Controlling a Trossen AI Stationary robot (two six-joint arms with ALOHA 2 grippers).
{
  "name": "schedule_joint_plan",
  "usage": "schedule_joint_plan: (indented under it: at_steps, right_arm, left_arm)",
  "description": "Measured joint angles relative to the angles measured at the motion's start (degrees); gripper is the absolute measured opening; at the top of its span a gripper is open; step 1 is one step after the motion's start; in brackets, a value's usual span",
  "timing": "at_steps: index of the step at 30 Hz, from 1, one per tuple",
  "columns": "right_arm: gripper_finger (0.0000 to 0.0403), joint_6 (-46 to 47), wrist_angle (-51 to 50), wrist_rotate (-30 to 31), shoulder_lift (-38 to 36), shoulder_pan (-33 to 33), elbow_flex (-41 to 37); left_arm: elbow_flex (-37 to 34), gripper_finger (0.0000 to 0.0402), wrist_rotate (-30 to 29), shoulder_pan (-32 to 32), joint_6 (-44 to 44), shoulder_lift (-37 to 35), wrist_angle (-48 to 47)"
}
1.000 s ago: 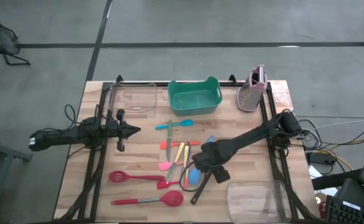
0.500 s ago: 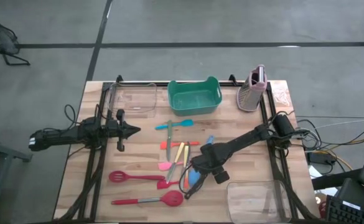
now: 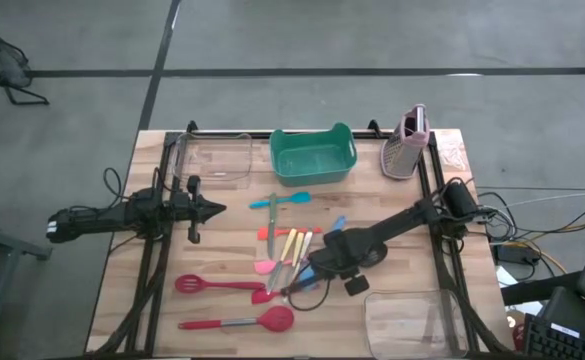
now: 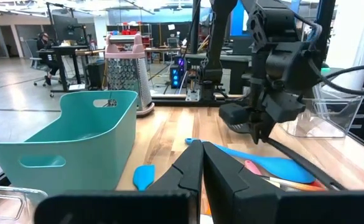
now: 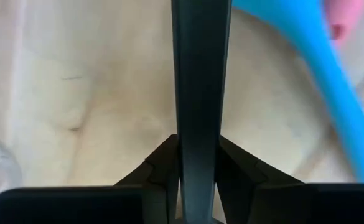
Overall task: Pick & Place Kitchen Items
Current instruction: Put the black serving spoon into the green bin
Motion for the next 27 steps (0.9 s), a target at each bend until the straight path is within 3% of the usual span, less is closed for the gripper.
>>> schedule_joint_plan:
  at_steps: [10, 18, 27]
  right_arm:
    - [0.007, 1.02, -2.59, 0.84, -5.2, 0.1, 1.3]
    - [0.0092, -1.02, -4.67, 14.95, -9.76, -1.17, 3.78]
    - [0.0072, -5.24, -3.06, 28.08, -14.36, -9.4, 5.99]
  left_arm:
    - [0.0, 0.0019, 0.0, -0.02, 0.0, 0.02, -0.02]
    - [-0.02, 0.0019, -0.02, -0.01, 0.0, 0.01, 0.41]
    - [-0.02, 0.0019, -0.04, -0.02, 0.01, 0.02, 0.68]
